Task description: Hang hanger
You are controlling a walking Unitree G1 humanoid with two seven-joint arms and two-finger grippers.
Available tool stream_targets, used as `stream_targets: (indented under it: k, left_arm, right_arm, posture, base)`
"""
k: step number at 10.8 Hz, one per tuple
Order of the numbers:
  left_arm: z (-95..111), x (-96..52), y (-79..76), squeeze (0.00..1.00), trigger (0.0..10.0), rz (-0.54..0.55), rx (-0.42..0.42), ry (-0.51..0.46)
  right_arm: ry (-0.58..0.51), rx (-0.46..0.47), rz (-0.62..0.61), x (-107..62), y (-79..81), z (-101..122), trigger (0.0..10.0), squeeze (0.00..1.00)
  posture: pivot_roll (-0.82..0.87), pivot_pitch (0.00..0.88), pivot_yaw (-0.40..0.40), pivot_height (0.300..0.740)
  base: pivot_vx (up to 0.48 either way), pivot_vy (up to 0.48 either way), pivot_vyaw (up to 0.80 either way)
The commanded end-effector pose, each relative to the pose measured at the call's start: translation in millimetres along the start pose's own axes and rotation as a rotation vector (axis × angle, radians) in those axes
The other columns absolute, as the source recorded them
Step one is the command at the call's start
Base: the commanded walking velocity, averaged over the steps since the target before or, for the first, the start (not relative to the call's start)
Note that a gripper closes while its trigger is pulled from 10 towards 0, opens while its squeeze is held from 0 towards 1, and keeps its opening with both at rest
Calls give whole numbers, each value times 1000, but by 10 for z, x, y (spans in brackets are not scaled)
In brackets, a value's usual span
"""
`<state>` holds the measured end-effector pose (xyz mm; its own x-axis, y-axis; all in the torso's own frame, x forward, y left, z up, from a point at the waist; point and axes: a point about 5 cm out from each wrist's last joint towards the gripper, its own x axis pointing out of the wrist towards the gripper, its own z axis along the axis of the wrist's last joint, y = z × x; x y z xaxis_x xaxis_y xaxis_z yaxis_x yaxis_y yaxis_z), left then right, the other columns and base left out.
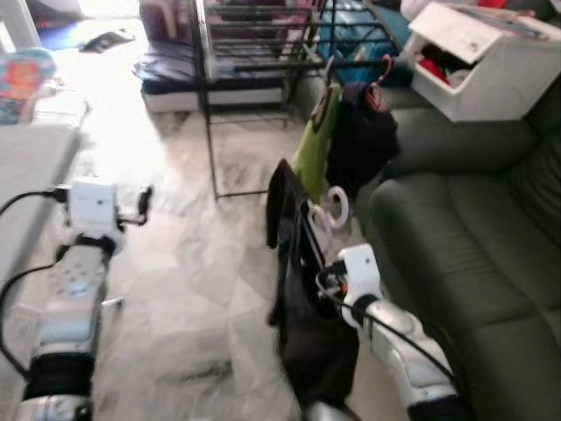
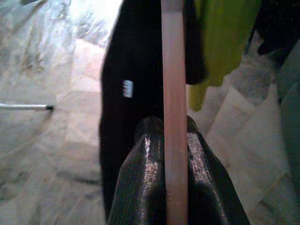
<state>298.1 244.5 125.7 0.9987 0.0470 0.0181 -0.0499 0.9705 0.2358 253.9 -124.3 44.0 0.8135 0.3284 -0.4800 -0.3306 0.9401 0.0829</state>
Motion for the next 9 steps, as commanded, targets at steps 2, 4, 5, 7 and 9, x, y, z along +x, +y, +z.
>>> stream_targets:
  k: [2, 4, 5, 7, 9]
  left_arm:
    - [8, 44, -92, 0, 10000, -14, -18, -9]
    - [-31, 42, -106, 0, 10000, -1, -39, 19]
    - [-44, 54, -90, 0, 10000, 15, -46, 31]
    - [-36, 67, -85, 0, 10000, 16, -43, 26]
    - [-34, 79, -91, 0, 10000, 15, -40, 27]
  right_arm:
    - [-54, -21, -2, -9, -52, 132, 10000, 0]
    - [-26, -32, 42, 4, -9, 109, 10000, 0]
    - [-10, -43, 88, 2, 34, 96, 10000, 0]
    - [7, -37, 128, 9, 90, 95, 10000, 0]
    - [29, -61, 234, -13, 229, 70, 10000, 0]
  posture:
    - [-52, 0, -44, 740]
    - [-52, 0, -44, 740]
    - [-52, 0, -45, 740]
    - [-50, 0, -44, 740]
    - [-51, 0, -42, 740]
  base:
    - [474, 0, 0]
    - [427, 127, 0]
    - [304, 371, 0]
    - [283, 388, 0]
    - [253, 409, 0]
